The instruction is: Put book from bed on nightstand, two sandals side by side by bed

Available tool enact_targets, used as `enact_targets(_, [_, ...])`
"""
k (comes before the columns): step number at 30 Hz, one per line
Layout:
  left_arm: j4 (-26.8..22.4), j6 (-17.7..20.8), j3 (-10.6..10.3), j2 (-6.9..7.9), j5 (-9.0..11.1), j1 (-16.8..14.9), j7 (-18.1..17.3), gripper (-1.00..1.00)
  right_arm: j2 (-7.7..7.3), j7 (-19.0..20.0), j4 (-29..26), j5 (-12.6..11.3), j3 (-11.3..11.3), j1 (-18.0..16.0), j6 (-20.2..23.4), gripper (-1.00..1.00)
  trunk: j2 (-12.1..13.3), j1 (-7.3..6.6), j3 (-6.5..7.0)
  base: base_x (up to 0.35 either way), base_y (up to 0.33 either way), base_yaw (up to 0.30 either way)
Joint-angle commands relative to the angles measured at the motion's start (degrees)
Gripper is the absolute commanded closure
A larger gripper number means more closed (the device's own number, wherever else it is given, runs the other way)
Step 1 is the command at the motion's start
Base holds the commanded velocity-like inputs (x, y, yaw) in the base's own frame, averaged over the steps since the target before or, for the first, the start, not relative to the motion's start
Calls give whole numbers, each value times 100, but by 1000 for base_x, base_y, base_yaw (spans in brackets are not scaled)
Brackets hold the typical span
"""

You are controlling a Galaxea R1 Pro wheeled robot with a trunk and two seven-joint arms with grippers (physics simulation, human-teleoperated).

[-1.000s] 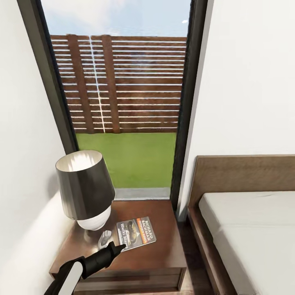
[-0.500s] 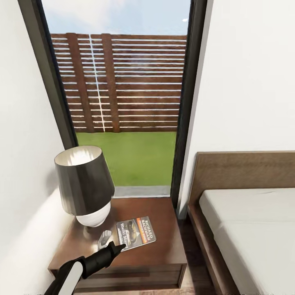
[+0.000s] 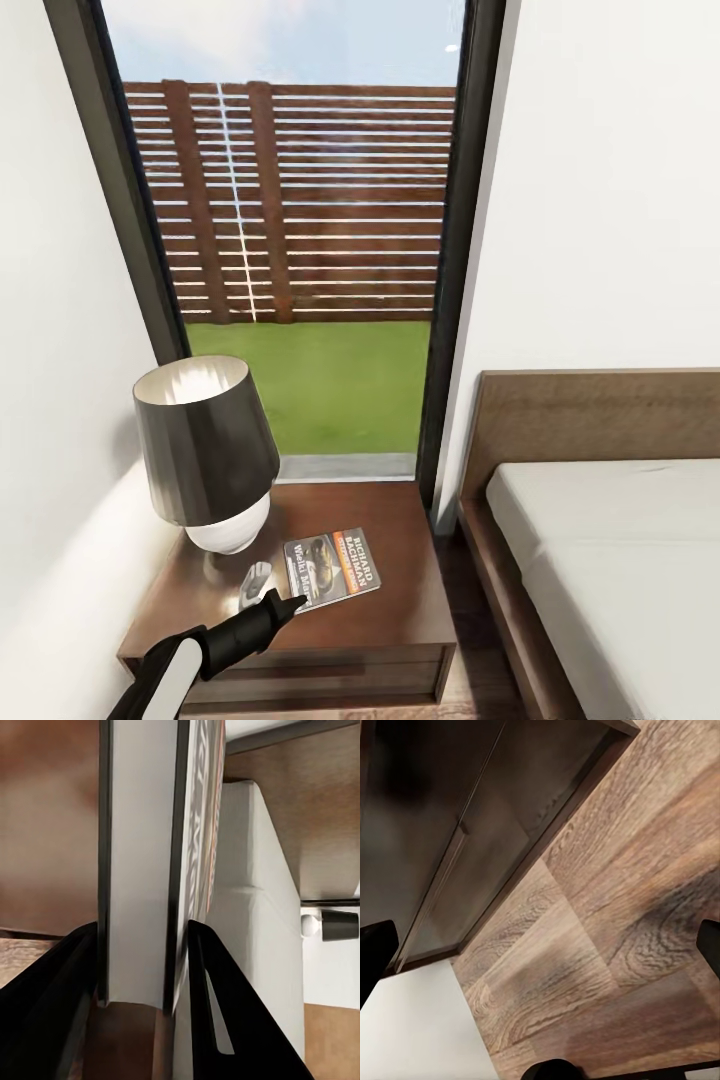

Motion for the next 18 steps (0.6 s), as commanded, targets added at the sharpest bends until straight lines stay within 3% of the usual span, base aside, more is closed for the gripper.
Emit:
enact_targets(1, [0, 37, 22, -6, 7, -4, -13, 100, -1, 34, 21, -24, -1, -9, 10, -100, -3, -1, -5, 0, 0, 0])
enact_targets(18, [2, 23, 22, -8, -11, -4, -10, 100, -1, 34, 21, -24, -7, -9, 10, -100, -3, -1, -5, 2, 0, 0])
